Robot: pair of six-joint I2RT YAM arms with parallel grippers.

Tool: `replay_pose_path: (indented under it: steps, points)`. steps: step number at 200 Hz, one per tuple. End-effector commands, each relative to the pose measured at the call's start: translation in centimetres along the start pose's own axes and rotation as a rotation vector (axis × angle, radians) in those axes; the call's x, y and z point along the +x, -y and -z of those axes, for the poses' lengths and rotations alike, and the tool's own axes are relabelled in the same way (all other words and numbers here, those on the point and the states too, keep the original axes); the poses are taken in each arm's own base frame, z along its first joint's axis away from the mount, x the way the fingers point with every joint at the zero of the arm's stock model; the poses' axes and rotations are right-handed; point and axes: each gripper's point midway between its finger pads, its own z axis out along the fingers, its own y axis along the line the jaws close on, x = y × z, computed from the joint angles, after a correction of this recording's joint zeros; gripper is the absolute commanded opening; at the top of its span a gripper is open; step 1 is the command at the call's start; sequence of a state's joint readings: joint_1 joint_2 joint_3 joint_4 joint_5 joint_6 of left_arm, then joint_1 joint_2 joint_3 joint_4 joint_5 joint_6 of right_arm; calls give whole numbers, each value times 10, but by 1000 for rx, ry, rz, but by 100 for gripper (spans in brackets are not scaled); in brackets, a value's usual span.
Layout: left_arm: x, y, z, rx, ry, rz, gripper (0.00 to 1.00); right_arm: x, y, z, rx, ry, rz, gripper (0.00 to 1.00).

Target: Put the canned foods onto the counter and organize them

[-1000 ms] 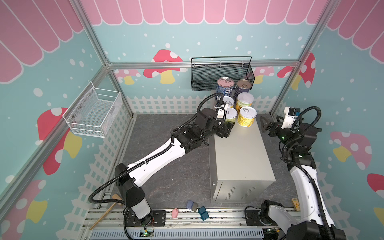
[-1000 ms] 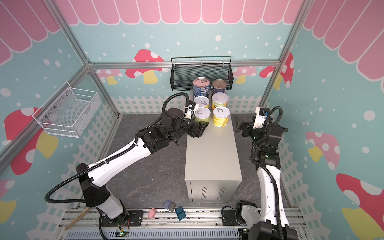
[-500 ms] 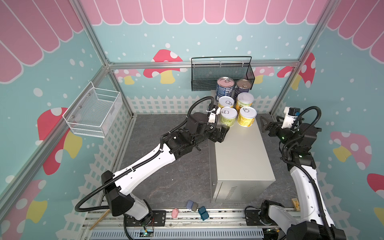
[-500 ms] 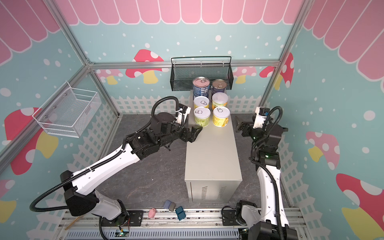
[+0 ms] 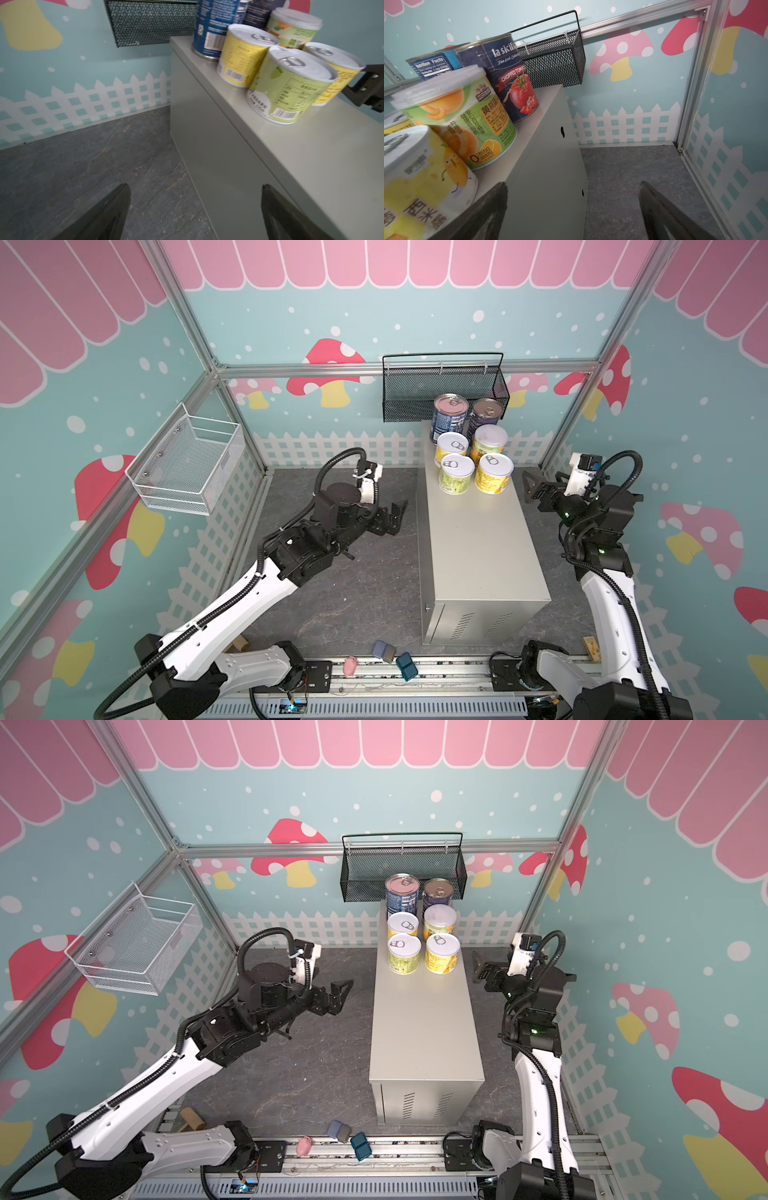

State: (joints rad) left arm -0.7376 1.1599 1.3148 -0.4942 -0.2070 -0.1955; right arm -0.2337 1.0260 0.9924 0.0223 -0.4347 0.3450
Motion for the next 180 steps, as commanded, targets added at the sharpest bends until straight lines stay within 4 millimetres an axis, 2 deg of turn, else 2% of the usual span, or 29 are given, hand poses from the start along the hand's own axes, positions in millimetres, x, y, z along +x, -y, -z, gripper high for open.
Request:
replay_pose_path:
  steps: [1,40,70,99,123,126,155,180]
  points:
    - [13,-39,14,-95,-23,58,99,-16,4,-4,35,19,16,100]
    - [36,-99,33,-284,-20,103,99,-20,24,-19,119,-12,37,100]
    - [64,-140,40,-456,-53,122,99,-3,45,-38,170,-75,17,99]
    - [94,-175,41,-622,-88,157,99,34,75,-53,259,-160,-4,99]
    - [122,-191,34,-705,-108,184,99,72,98,-62,318,-233,-25,100]
    - [126,-200,36,-736,-105,198,99,76,100,-63,324,-238,-27,99]
    - [153,-220,26,-820,-38,214,99,125,118,-64,381,-284,-65,99]
    - [167,-237,20,-913,35,186,99,160,129,-58,443,-299,-60,100]
